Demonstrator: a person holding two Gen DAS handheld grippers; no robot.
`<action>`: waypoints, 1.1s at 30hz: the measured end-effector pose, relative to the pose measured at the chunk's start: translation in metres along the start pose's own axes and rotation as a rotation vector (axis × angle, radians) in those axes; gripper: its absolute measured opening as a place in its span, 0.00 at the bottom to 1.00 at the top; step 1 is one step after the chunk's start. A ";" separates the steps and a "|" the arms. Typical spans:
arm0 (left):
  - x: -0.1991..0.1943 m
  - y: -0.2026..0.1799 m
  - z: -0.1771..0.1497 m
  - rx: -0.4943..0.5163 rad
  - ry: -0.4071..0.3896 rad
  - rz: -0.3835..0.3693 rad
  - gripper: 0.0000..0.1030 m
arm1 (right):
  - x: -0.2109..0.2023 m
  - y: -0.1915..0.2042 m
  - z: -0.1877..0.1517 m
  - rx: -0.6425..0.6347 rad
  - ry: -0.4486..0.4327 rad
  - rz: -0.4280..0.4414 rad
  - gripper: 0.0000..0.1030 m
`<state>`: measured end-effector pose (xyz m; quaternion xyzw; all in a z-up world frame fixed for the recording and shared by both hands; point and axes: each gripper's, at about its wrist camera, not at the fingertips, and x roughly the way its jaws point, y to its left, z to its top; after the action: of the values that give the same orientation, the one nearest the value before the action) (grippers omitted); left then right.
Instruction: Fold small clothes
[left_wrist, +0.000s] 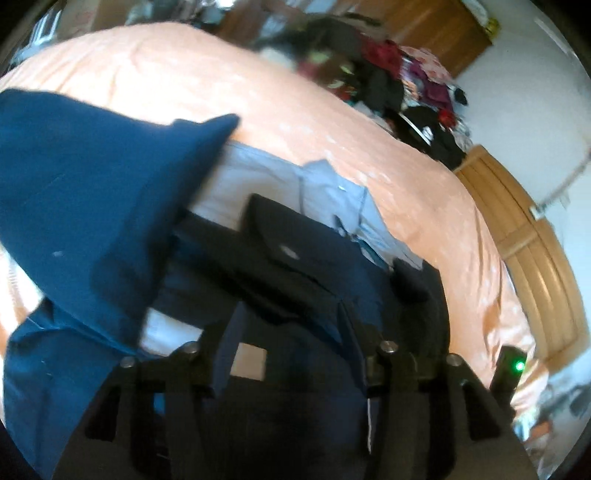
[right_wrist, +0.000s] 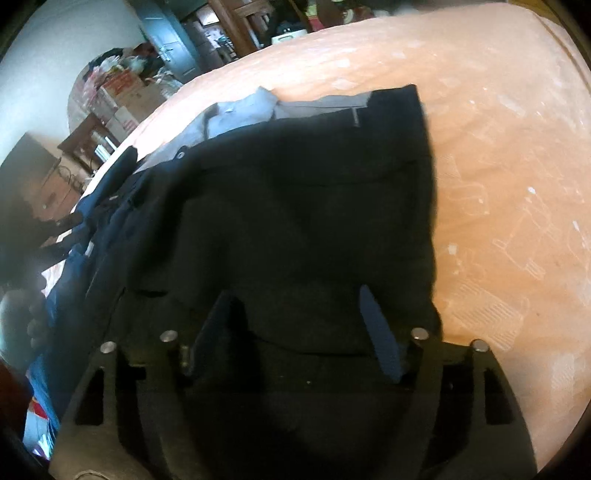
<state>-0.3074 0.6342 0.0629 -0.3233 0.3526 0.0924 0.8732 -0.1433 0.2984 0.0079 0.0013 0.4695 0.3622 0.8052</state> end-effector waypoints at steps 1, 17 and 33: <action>0.003 0.001 0.001 -0.014 0.001 0.005 0.51 | 0.000 -0.001 0.000 0.002 -0.001 0.006 0.72; 0.017 -0.010 0.003 -0.018 -0.022 0.140 0.27 | -0.004 -0.011 -0.001 0.058 -0.028 0.097 0.75; 0.029 0.007 -0.007 -0.110 0.021 0.065 0.23 | -0.004 -0.010 0.000 0.061 -0.034 0.120 0.79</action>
<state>-0.2934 0.6335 0.0359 -0.3602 0.3663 0.1366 0.8470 -0.1386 0.2886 0.0071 0.0599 0.4657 0.3952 0.7895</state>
